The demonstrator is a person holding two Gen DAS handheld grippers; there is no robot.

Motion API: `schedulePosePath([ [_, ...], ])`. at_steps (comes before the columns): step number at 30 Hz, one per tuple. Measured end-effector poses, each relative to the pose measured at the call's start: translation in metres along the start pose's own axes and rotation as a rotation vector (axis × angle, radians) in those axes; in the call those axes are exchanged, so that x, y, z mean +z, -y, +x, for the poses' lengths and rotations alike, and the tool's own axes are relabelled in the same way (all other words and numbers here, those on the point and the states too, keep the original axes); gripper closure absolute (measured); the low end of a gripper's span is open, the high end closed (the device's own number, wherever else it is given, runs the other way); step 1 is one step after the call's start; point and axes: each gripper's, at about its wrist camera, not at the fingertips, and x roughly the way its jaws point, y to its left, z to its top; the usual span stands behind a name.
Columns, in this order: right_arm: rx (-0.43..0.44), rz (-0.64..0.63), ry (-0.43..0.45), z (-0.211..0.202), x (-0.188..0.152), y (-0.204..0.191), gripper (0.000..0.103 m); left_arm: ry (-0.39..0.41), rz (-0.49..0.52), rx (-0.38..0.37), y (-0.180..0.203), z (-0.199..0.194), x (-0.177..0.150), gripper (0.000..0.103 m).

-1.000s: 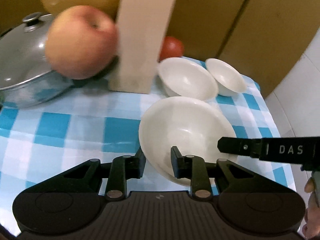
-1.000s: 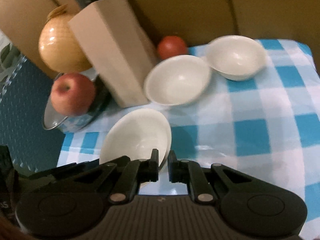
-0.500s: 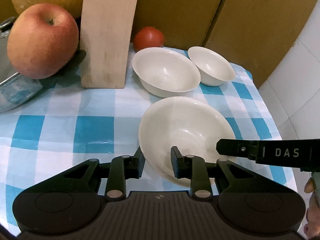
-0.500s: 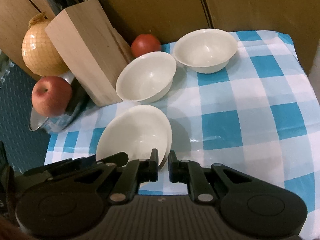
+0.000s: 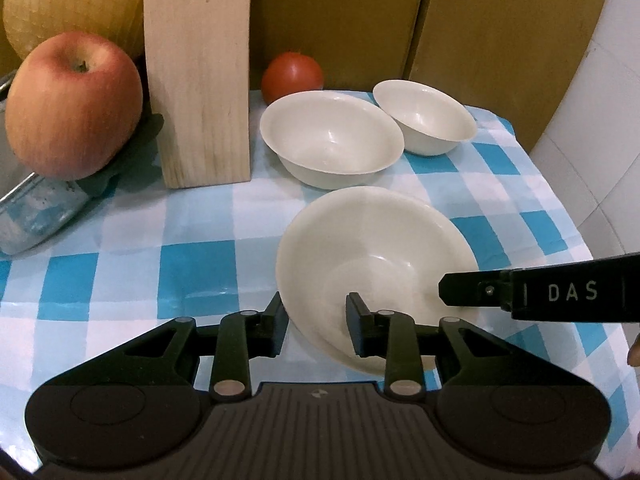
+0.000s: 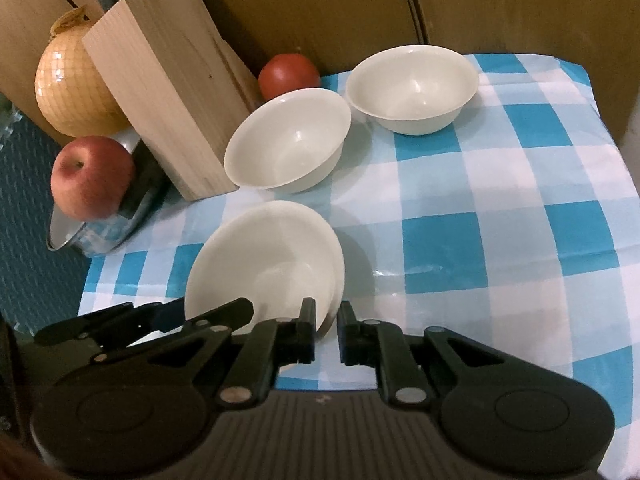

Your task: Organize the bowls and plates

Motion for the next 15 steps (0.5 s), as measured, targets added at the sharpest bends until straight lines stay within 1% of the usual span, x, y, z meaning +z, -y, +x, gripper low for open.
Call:
schedulePosePath([
  [9,-0.012,0.003,0.000,0.0006,-0.0006,0.0009,0.095,0.002,0.000,0.007,-0.0003,-0.0014,-0.0007,0.055],
  [13,-0.012,0.016,0.003,-0.0025,0.0006,0.0034,0.090,0.011,-0.003,0.004,-0.0023,-0.0047,0.0006,0.042],
  [15,-0.007,0.019,0.011,-0.0055,0.0015,0.0043,0.087,0.018,-0.010,0.003,-0.0041,-0.0080,0.0017,0.042],
])
